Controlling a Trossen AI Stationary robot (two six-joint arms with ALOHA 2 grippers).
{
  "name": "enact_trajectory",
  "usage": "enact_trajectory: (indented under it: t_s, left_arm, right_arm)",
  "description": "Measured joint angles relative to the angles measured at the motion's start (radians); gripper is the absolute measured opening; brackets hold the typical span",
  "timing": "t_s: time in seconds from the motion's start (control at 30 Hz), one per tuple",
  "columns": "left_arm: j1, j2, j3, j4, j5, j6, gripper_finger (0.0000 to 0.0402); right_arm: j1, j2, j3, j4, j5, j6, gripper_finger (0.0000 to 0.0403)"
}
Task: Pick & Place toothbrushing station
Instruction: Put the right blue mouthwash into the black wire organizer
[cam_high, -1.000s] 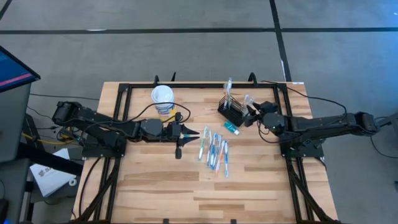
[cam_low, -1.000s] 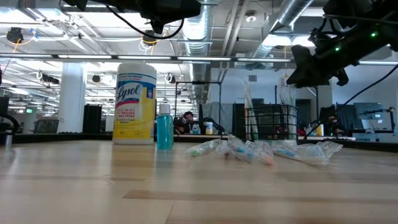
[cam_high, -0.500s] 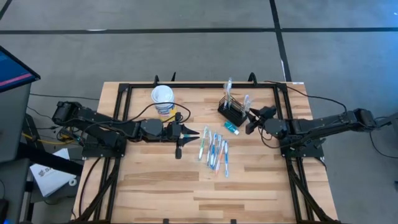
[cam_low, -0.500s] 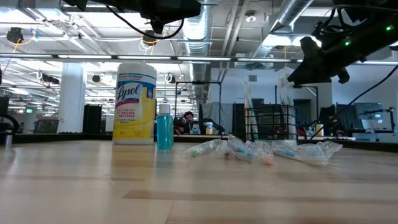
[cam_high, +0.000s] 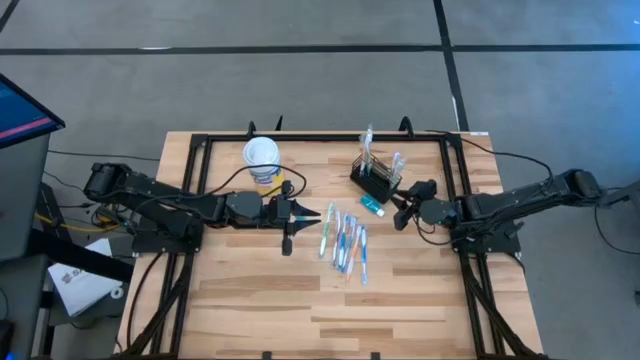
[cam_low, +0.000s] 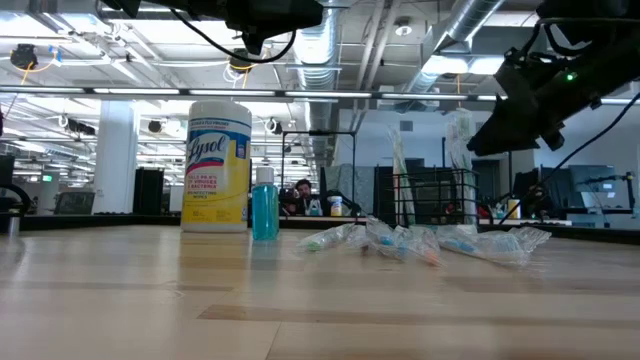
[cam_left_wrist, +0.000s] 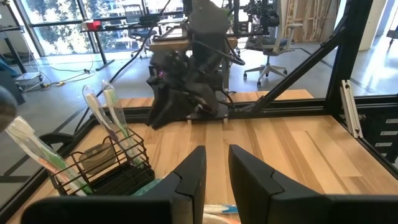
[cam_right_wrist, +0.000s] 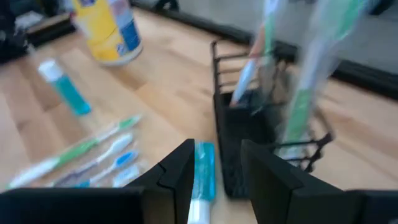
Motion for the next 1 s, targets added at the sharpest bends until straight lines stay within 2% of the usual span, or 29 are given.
enact_trajectory:
  t_s: [0.57,1.0]
  left_arm:
    - [0.0,0.0,0.0,0.0,0.0,0.0,0.0062]
    - [0.0,0.0,0.0,0.0,0.0,0.0,0.0062]
  right_arm:
    - [0.086,0.257,0.0,0.009,-0.037,0.191,0.0122]
    - [0.092,0.44,0.008,0.087,-0.037,0.274,0.0131]
